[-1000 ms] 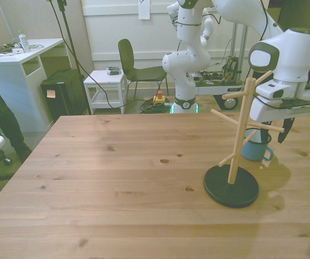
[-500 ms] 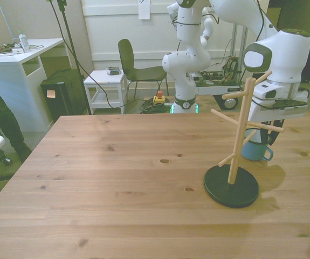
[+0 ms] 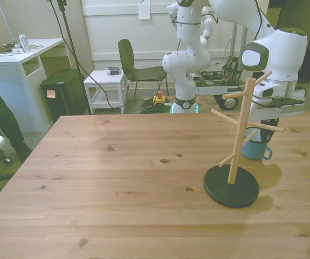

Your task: Hang the mug

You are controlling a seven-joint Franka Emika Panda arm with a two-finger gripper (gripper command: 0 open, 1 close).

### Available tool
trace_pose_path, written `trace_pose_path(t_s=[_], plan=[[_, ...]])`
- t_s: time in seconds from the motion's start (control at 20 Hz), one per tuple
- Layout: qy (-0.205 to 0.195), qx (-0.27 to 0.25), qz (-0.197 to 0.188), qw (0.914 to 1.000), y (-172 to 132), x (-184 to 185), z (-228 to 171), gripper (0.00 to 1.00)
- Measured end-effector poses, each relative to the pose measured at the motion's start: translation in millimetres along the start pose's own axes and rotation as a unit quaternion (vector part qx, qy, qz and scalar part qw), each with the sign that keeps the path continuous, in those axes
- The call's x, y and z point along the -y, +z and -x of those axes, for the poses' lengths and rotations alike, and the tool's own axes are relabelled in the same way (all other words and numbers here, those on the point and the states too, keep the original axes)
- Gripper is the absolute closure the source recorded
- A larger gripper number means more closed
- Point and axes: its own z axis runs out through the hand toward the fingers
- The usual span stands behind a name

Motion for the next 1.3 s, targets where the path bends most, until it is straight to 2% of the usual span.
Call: trace_pose_path(t_s=[0.25, 0.65, 0.95, 1.1, 1.3], plan=[[-0.005, -0.012, -0.014, 0.9998, -23.6, -5.8, 1.0, 1.00], [-0.010, -0.036, -0.060, 0.9975, -128.9, -25.4, 17.6, 1.00], [-0.007, -0.047, -0.082, 0.9955, -169.9, -52.2, 38.4, 1.00], [-0.011, -0.051, -0.091, 0.9945, -202.4, -74.2, 37.5, 1.00], [-0.013, -0.059, -0.100, 0.9931, -236.9, -116.8, 13.4, 1.00]])
